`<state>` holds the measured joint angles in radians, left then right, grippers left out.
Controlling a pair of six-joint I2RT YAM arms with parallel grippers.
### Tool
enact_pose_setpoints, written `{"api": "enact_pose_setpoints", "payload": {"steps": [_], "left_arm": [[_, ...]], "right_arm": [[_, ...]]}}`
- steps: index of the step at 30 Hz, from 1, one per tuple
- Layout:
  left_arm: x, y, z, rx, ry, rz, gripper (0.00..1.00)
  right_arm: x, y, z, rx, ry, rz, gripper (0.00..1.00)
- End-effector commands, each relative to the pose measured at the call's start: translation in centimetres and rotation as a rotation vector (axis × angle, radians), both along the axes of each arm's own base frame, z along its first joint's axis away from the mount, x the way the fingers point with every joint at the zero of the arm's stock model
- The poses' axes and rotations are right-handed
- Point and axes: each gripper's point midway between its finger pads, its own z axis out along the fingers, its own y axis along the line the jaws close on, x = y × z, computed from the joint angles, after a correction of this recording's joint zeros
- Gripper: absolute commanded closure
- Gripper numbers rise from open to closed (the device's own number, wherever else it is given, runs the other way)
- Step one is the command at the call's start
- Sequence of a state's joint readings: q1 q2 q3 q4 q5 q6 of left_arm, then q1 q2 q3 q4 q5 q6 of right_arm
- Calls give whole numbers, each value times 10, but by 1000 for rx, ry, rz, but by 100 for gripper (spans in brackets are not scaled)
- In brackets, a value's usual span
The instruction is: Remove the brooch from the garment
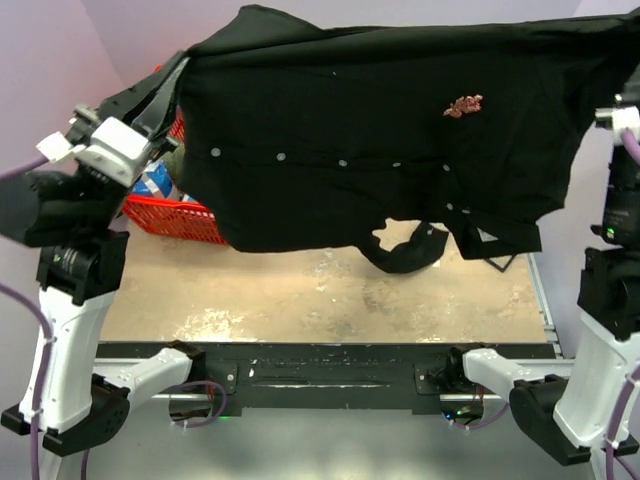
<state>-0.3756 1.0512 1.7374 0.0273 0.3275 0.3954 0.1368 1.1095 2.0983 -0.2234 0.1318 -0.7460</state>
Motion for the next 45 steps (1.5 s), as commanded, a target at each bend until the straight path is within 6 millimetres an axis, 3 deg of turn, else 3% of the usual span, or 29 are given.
{"api": "enact_pose_setpoints", "payload": {"steps": [1,4,5,7,8,9,10,11,12,15,19,22,23,24,25,27,28,31,32,33,34,36,37,38,39,41,42,43,45], "left_arm": [[-10,33,17,-27,-62,166,100],[13,24,-8,28,-9,176,100],[23,14,-25,76,33,153,100],[45,0,-58,130,112,126,100],[52,-5,-72,147,142,110,100],[70,-12,-101,168,210,104,100],[77,-15,-115,168,243,99,100],[86,-18,-132,183,283,96,100],[99,-23,-164,211,349,91,100],[130,-35,-232,268,495,87,100],[172,-45,-300,317,617,114,100],[214,-51,-367,381,740,161,100],[222,-51,-377,392,752,174,100],[230,-52,-385,409,756,190,100],[241,-50,-407,426,793,222,100],[253,-48,-420,442,814,255,100],[262,-47,-439,450,856,276,100],[281,-47,-449,407,915,322,97],[285,-46,-453,375,944,333,92],[288,-46,-455,359,957,350,78],[289,-44,-447,331,954,366,70],[284,-42,-425,273,935,373,52],[281,-43,-419,264,930,367,49],[275,-42,-415,258,937,360,46],[265,-43,-398,247,916,331,41],[245,-43,-406,294,945,291,36],[232,-44,-394,295,925,256,34],[213,-45,-399,341,932,212,34],[183,-43,-437,475,1004,155,35]], "right_arm": [[-48,-30,33,45,-174,-156,100],[-15,-25,15,-28,-109,-195,100],[8,-18,-4,-71,-53,-187,100],[31,-11,-24,-144,-2,-196,100],[57,-5,-51,-188,67,-185,100],[68,-3,-63,-208,88,-188,100],[80,1,-77,-225,126,-177,100],[103,5,-104,-251,201,-162,100],[117,9,-123,-274,257,-147,100],[161,19,-181,-304,399,-101,100],[221,33,-259,-355,567,-44,100],[272,42,-315,-389,664,-18,100],[285,45,-329,-409,690,-12,100],[308,49,-361,-423,743,5,100],[319,50,-367,-423,750,5,100],[342,53,-389,-411,786,1,100],[363,49,-412,-392,832,-37,100],[398,37,-441,-299,887,-142,100],[404,34,-443,-255,882,-168,93],[409,32,-435,-224,862,-203,66],[413,28,-438,-199,865,-229,49],[408,20,-428,-108,859,-275,30],[402,20,-407,-78,834,-267,19],[395,17,-412,-45,879,-261,17],[389,18,-413,-38,903,-254,16],[363,20,-406,-32,952,-210,15],[350,21,-423,-47,1009,-192,15],[330,27,-425,-72,1065,-136,16],[295,31,-471,-135,1251,-85,20]]}}
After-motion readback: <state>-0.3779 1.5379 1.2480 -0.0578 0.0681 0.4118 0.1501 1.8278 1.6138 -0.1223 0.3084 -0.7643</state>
